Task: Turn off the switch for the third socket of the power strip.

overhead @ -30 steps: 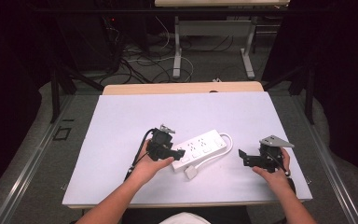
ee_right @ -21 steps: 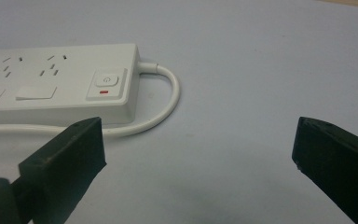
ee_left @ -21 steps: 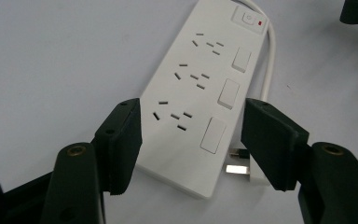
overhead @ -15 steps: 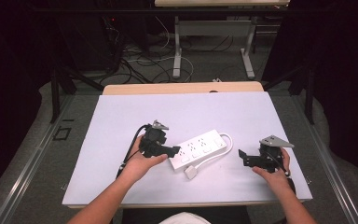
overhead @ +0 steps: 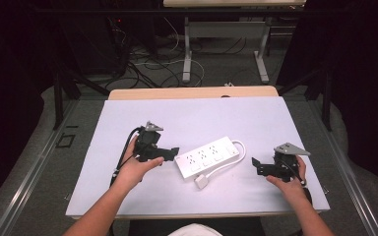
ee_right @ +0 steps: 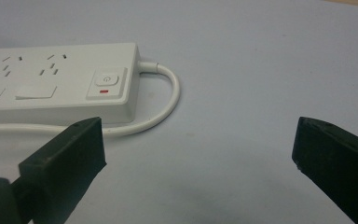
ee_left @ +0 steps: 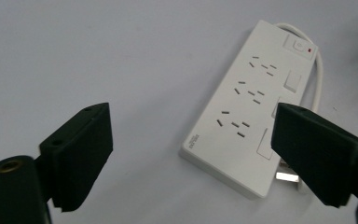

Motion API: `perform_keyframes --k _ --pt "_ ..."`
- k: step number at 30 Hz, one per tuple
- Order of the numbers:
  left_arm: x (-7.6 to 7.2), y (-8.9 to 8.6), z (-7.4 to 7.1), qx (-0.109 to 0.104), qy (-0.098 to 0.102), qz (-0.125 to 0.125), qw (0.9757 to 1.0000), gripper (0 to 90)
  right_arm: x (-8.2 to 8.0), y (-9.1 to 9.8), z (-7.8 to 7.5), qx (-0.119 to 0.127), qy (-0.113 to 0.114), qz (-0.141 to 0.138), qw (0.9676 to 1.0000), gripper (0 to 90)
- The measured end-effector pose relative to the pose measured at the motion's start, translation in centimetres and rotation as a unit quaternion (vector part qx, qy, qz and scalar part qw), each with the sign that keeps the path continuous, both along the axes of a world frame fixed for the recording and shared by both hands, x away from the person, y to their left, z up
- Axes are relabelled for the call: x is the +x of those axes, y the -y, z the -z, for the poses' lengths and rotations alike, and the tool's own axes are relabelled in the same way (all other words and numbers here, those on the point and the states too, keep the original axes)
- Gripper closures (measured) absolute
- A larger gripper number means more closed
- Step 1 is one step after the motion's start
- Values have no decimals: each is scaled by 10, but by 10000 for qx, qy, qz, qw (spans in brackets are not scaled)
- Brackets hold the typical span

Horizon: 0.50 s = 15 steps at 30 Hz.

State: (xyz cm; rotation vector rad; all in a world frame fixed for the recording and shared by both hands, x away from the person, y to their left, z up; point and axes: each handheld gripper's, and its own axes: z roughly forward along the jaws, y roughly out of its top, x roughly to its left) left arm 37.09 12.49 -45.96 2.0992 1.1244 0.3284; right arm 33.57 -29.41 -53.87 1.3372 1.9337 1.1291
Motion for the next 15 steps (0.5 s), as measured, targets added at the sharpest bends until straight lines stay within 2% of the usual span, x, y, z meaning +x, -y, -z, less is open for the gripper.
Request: perform_keyframes --k 7,15 --pt "1 -18 -2 -216 42 -133 9997 2 0 0 0 14 -9 -3 10000 19" --pt "1 -46 -4 -361 127 -528 9979 2 0 0 0 2 -17 12 10000 19"
